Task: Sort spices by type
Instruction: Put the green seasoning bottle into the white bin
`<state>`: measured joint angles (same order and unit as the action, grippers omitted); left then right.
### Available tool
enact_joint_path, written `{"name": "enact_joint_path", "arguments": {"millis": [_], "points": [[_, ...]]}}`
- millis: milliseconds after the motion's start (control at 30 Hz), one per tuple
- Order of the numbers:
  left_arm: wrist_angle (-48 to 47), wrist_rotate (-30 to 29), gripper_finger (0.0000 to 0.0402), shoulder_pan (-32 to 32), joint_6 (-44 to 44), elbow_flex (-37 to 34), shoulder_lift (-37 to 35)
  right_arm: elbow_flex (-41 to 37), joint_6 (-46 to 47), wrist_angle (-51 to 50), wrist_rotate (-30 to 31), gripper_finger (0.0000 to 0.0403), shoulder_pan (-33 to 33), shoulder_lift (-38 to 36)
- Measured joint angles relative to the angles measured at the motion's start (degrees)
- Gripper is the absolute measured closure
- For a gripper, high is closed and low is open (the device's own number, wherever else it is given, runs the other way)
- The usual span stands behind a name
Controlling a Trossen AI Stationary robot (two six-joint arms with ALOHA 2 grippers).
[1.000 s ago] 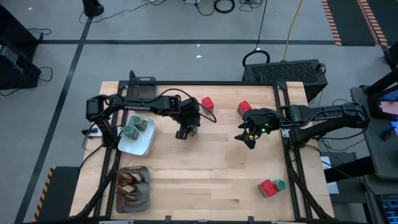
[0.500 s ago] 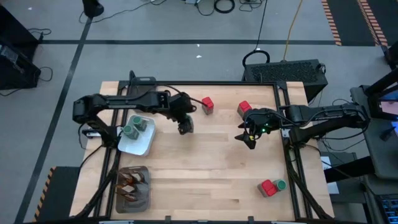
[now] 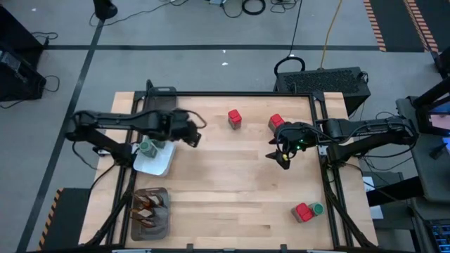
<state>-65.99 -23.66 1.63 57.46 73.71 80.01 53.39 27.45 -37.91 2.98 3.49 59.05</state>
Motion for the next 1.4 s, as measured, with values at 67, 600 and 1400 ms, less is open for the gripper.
{"name": "enact_joint_path", "arguments": {"millis": [67, 600, 1400], "points": [[-3.87, -2.87, 0.0188, -2.84, 6.31, 0.00, -1.02, 0.00, -0.59, 0.02, 0.00, 0.0115, 0.00, 0.00], [-23.69, -10.67, 0.0188, -19.35, 44.16, -0.62, -1.62, 0.00, -4.38, 5.16, 0.17, 0.0115, -0.17, 0.00], [-24.05, -7.89, 0.0188, -17.39, 54.74, -11.49, -1.84, 0.02, -4.38, 5.36, -0.31, 0.0115, -0.15, 8.01]]}}
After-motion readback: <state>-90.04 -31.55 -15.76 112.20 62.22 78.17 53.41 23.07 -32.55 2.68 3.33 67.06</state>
